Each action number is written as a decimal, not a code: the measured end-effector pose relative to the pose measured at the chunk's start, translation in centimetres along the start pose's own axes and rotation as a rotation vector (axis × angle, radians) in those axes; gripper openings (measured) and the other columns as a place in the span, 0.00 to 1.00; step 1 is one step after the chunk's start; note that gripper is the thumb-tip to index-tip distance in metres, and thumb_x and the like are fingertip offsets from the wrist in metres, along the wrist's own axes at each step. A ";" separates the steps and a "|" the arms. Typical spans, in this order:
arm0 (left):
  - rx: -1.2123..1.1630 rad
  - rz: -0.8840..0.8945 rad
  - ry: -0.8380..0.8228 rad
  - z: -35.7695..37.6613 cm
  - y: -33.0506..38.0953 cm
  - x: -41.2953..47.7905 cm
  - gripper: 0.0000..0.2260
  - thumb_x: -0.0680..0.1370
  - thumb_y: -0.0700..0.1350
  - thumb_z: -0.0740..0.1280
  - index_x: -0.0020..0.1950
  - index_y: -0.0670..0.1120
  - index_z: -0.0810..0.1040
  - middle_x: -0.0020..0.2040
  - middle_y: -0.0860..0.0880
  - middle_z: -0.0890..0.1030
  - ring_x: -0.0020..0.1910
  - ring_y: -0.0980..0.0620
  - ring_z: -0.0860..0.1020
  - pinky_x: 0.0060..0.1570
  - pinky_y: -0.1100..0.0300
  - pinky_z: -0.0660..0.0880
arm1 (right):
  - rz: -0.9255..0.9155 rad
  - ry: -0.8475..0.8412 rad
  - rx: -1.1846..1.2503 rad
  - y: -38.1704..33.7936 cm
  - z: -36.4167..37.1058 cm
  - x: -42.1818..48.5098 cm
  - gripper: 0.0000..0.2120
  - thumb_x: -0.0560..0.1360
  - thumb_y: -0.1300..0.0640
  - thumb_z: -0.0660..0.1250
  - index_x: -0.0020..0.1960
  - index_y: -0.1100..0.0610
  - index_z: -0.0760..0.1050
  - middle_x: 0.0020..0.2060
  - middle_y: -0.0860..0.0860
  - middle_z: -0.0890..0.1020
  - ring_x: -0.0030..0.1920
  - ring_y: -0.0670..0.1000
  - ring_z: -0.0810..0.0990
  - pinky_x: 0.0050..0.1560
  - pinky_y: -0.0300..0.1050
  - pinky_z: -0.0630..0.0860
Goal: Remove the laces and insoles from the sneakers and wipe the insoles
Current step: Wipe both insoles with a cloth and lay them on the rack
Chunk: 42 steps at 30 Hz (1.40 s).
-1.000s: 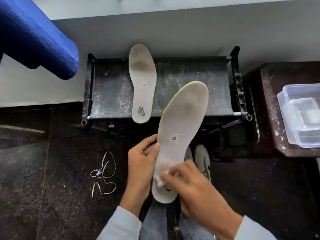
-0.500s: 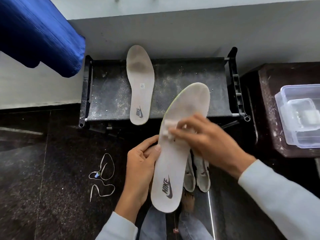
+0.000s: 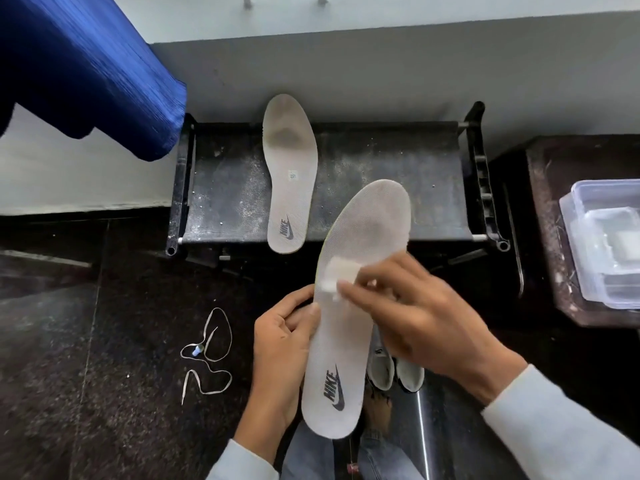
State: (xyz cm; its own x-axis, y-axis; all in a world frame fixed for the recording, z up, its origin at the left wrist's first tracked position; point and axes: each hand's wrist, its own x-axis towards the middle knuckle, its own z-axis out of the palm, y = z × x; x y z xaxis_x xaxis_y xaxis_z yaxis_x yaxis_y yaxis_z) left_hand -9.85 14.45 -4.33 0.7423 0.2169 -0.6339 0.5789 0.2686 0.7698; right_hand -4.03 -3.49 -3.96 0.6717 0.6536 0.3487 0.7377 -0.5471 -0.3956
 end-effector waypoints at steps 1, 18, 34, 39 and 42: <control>0.002 0.007 0.000 -0.2 0.2 0.0 0.11 0.80 0.34 0.65 0.58 0.45 0.83 0.45 0.40 0.87 0.45 0.41 0.85 0.46 0.52 0.83 | -0.031 -0.067 0.008 0.6 0.6 -0.1 0.18 0.74 0.68 0.61 0.59 0.65 0.84 0.48 0.60 0.83 0.46 0.56 0.76 0.42 0.48 0.80; -0.042 0.131 0.296 -5.8 6.4 6.4 0.13 0.81 0.38 0.65 0.65 0.47 0.78 0.50 0.47 0.87 0.53 0.47 0.85 0.60 0.45 0.79 | 1.015 0.209 0.857 -0.9 4.9 7.9 0.09 0.81 0.57 0.70 0.60 0.51 0.78 0.50 0.46 0.83 0.50 0.43 0.82 0.48 0.35 0.81; 0.063 0.175 0.423 -10.1 10.2 19.3 0.13 0.80 0.36 0.66 0.65 0.45 0.80 0.55 0.48 0.84 0.55 0.51 0.83 0.59 0.51 0.80 | 1.080 0.154 0.892 -0.8 15.5 19.5 0.04 0.79 0.53 0.72 0.53 0.50 0.82 0.48 0.46 0.86 0.51 0.47 0.85 0.57 0.54 0.84; 0.103 0.187 0.410 -10.3 10.3 21.7 0.13 0.81 0.36 0.65 0.64 0.45 0.80 0.49 0.53 0.83 0.50 0.57 0.82 0.51 0.61 0.79 | 1.114 0.182 0.883 0.2 17.1 20.7 0.04 0.79 0.55 0.72 0.53 0.52 0.83 0.48 0.47 0.87 0.51 0.48 0.85 0.58 0.51 0.83; 0.198 0.202 0.432 -10.4 10.0 22.8 0.13 0.80 0.37 0.66 0.64 0.46 0.80 0.49 0.54 0.83 0.51 0.57 0.82 0.50 0.63 0.78 | 1.126 0.198 0.880 0.8 17.5 21.2 0.03 0.79 0.54 0.73 0.52 0.51 0.83 0.47 0.46 0.86 0.50 0.47 0.85 0.57 0.48 0.83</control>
State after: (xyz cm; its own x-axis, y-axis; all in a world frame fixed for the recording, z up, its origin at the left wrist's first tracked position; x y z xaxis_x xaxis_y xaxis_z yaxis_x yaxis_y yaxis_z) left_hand 9.40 31.83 -11.84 0.6628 0.6255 -0.4118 0.5226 0.0076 0.8526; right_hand 9.62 19.13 -11.75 0.9098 -0.0221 -0.4145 -0.4119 -0.1714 -0.8949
